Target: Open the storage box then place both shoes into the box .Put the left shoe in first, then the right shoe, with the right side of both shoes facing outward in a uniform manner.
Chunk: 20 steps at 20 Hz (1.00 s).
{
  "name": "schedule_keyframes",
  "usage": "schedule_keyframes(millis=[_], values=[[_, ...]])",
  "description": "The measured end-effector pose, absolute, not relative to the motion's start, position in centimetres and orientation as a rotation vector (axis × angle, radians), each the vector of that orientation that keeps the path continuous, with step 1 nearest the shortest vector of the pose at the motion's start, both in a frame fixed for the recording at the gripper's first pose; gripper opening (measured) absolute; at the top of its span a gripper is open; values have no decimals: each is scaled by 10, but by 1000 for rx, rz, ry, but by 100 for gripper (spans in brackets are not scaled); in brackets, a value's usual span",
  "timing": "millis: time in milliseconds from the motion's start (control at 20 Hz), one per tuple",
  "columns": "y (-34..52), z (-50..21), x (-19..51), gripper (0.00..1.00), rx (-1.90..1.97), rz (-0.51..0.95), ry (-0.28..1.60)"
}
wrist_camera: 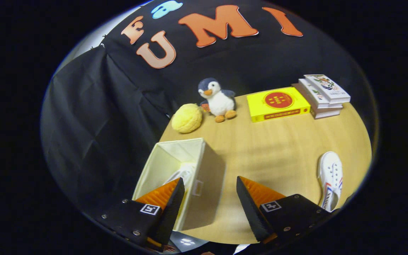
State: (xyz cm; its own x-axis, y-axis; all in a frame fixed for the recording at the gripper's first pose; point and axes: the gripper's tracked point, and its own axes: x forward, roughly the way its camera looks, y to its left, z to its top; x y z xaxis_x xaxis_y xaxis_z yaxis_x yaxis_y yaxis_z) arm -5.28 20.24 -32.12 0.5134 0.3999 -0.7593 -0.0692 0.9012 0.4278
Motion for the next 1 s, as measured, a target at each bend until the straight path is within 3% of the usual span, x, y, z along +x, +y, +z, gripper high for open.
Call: schedule_keyframes(millis=[500, 1000], values=[[-24, -399, -117, 89, 74, -95, 1084], [-80, -458, -171, 89, -26, -100, 1237]])
